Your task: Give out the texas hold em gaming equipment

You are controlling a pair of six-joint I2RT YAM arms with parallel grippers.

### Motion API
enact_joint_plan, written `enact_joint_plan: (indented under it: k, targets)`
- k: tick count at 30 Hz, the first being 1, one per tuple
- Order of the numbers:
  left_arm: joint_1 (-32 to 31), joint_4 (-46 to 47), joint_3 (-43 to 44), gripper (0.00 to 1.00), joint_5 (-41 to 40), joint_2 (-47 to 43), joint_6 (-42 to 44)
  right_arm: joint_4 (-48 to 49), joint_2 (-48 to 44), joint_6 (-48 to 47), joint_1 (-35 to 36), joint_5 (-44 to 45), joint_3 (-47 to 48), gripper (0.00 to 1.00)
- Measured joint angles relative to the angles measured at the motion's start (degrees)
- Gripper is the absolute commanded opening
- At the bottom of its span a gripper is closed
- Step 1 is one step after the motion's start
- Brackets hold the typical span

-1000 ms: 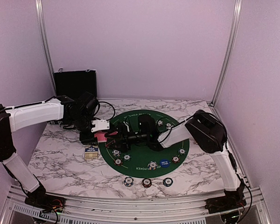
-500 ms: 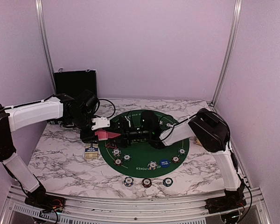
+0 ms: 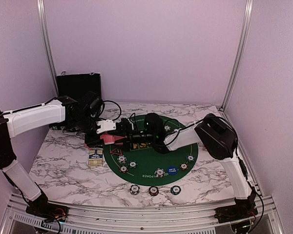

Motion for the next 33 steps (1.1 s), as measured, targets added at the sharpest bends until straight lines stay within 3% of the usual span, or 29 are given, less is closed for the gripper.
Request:
enact_joint_plan:
  k: [25,33]
  targets:
    - [-0.5,-0.6,1.1,0.12,1.0,0.0,0.0,-0.3,6.5,1.8,1.9,0.0,8.4,0.79]
    - [-0.5,-1.2,1.1,0.12,0.9,0.1,0.0,-2.8,7.9,1.3,2.0,0.0,10.5,0.73]
